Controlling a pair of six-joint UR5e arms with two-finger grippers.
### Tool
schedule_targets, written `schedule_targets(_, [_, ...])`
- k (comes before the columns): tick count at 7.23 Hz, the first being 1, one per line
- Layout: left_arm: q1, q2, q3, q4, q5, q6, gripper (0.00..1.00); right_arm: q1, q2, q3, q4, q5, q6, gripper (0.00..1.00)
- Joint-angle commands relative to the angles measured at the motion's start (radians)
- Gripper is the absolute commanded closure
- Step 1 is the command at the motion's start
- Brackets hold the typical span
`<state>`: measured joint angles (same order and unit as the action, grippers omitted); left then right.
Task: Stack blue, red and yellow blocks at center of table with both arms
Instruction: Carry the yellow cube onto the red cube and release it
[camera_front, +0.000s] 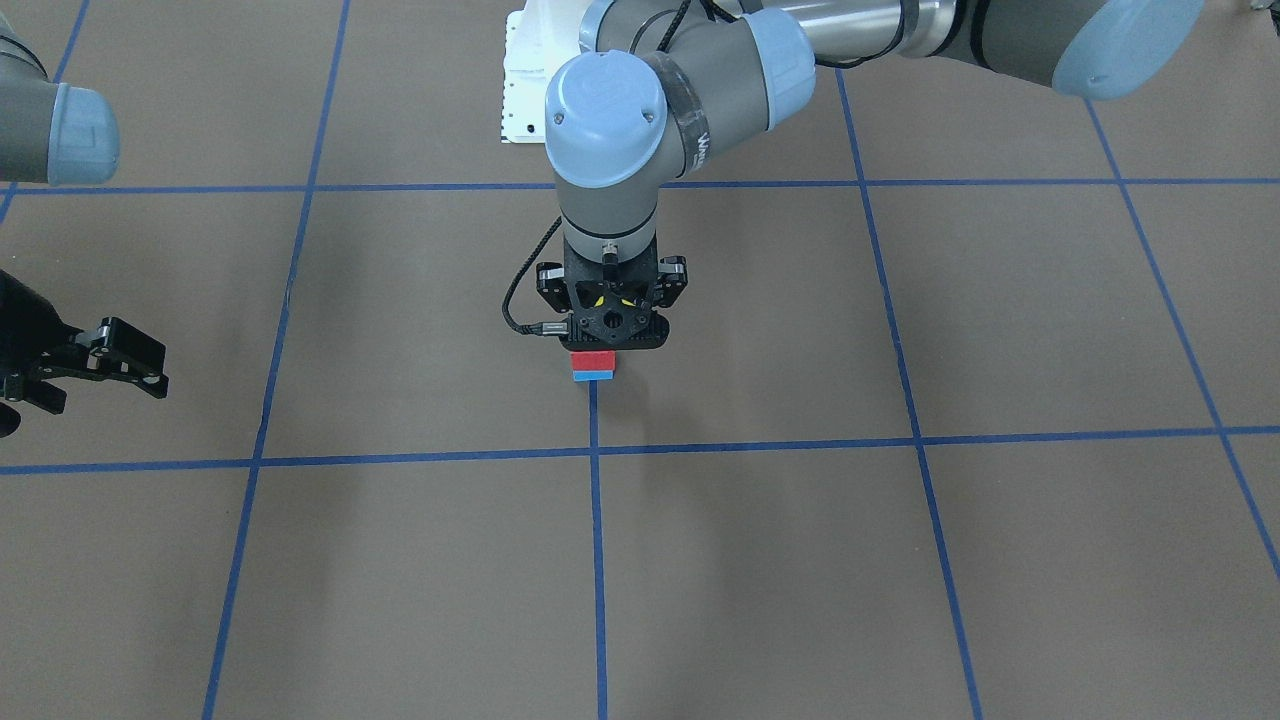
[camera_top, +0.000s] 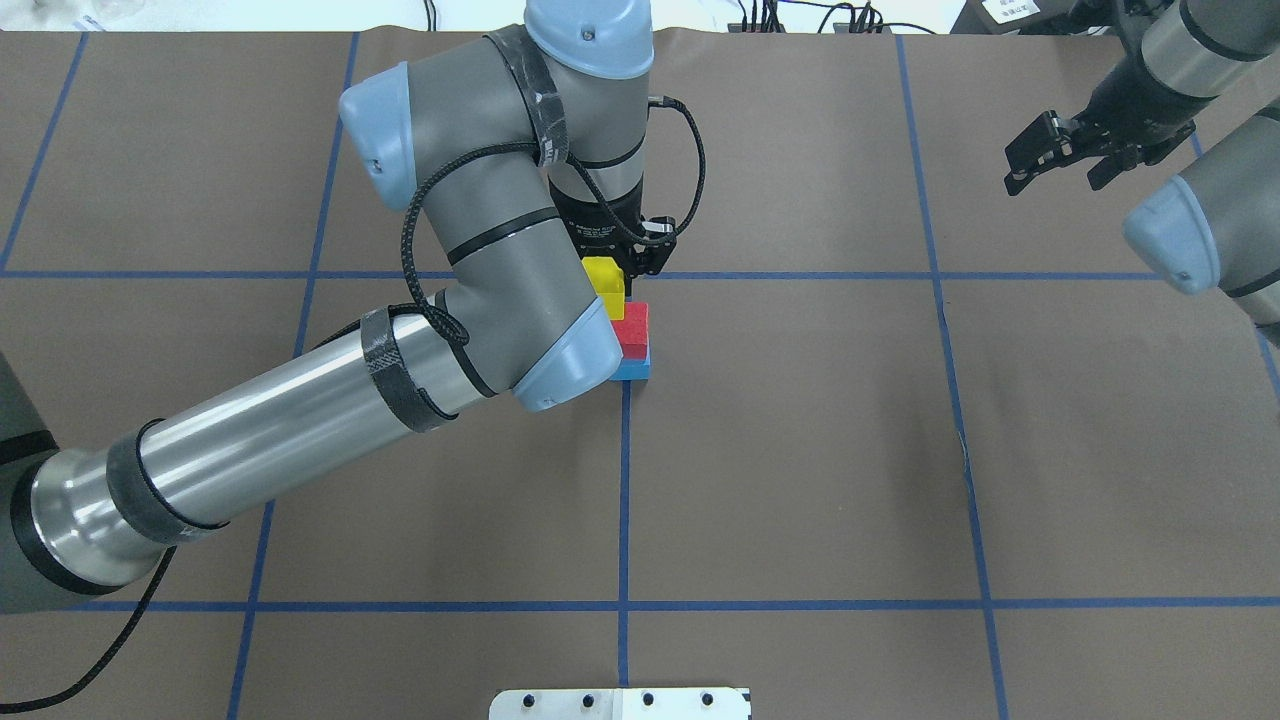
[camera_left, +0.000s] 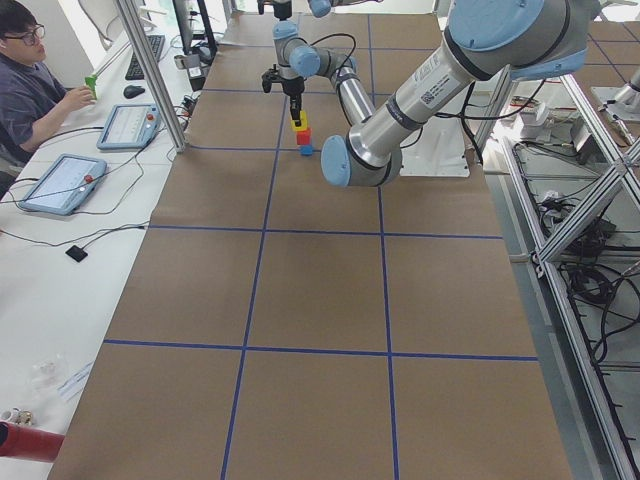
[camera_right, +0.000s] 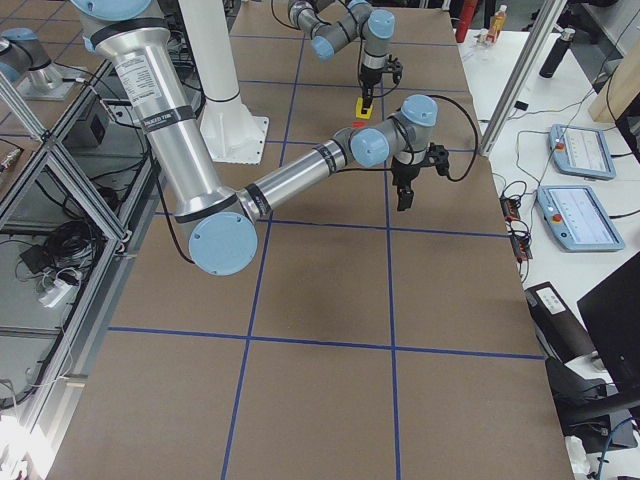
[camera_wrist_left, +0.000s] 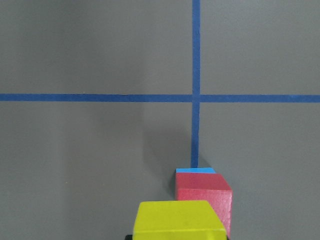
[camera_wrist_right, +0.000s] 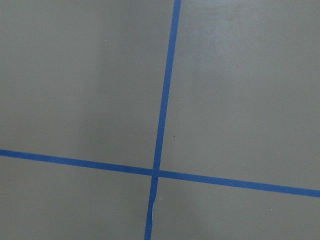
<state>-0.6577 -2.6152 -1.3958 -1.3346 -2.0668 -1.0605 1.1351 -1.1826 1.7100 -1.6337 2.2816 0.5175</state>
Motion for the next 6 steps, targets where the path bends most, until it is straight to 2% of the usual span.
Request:
schedule_targets(1, [0.015,-0.002,0.02,-0.035,0.001,-0.013,1.0,0.0,0.0,-0.004,0.0,-0.001,0.0,0.0])
schedule_targets(6, [0.026,-0.008,0.069,-0.115,0.002,-0.049,1.0,-0.002,0.001,-0.009,-0.002,-0.004,0.0,0.0])
